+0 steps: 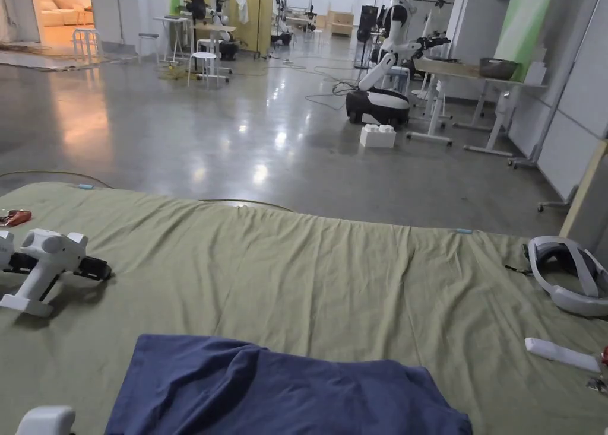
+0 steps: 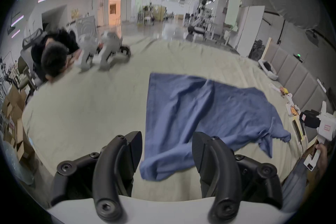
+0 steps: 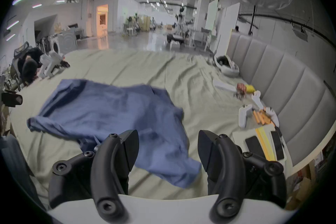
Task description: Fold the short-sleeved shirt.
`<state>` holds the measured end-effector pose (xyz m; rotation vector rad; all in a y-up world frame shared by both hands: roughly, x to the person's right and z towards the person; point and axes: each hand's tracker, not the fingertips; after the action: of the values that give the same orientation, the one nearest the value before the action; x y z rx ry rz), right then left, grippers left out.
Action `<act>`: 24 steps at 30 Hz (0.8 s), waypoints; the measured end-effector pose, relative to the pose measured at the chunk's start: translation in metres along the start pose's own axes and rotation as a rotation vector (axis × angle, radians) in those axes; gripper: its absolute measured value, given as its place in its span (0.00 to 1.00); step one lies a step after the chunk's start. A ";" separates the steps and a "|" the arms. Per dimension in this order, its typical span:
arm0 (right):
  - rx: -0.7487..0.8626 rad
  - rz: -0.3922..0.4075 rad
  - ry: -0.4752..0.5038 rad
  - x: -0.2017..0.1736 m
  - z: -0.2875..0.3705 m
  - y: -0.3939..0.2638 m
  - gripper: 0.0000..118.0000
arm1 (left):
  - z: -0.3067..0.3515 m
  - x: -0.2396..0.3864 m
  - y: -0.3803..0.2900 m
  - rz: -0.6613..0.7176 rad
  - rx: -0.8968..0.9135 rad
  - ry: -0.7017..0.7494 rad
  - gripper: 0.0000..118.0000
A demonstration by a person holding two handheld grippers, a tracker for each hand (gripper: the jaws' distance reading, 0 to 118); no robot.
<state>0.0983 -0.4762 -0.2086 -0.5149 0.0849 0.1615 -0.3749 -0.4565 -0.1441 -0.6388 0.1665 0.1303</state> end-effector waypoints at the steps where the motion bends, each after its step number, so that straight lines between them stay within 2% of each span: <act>1: 0.031 -0.004 0.004 -0.005 0.004 0.008 0.63 | 0.004 0.006 0.006 -0.004 0.035 -0.007 0.57; 4: 0.186 -0.060 0.026 -0.021 0.021 0.040 0.63 | 0.020 0.031 0.030 -0.028 0.170 -0.039 0.57; 6: 0.271 -0.096 0.050 -0.031 0.028 0.058 0.63 | 0.015 0.042 0.033 -0.063 0.261 0.002 0.56; 10: 0.379 -0.116 0.049 -0.053 0.036 0.077 0.59 | 0.018 0.066 0.041 -0.101 0.396 0.047 0.56; 11: 0.394 -0.116 0.045 -0.058 0.039 0.081 0.52 | 0.020 0.071 0.043 -0.097 0.421 0.048 0.53; 12: 0.400 -0.119 0.051 -0.061 0.040 0.080 0.33 | 0.021 0.073 0.043 -0.082 0.427 0.028 0.39; 13: 0.411 -0.123 0.051 -0.065 0.041 0.080 0.16 | 0.024 0.078 0.041 -0.083 0.445 0.008 0.20; 14: 0.414 -0.125 0.044 -0.069 0.039 0.080 0.13 | 0.025 0.083 0.040 -0.091 0.451 0.014 0.12; 15: 0.417 -0.128 0.056 -0.070 0.039 0.079 0.12 | 0.025 0.086 0.039 -0.099 0.459 0.040 0.12; 16: 0.407 -0.131 0.108 -0.070 0.038 0.079 0.09 | 0.026 0.090 0.037 -0.111 0.460 0.031 0.07; 17: 0.407 -0.133 0.095 -0.072 0.038 0.078 0.09 | 0.028 0.092 0.037 -0.116 0.453 0.007 0.04; 24: 0.359 -0.129 0.077 -0.073 0.025 0.065 0.05 | 0.015 0.081 0.022 -0.070 0.370 -0.007 0.02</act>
<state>0.0164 -0.4175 -0.2095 -0.1676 0.1524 -0.0014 -0.2973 -0.4244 -0.1608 -0.2749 0.1566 0.0318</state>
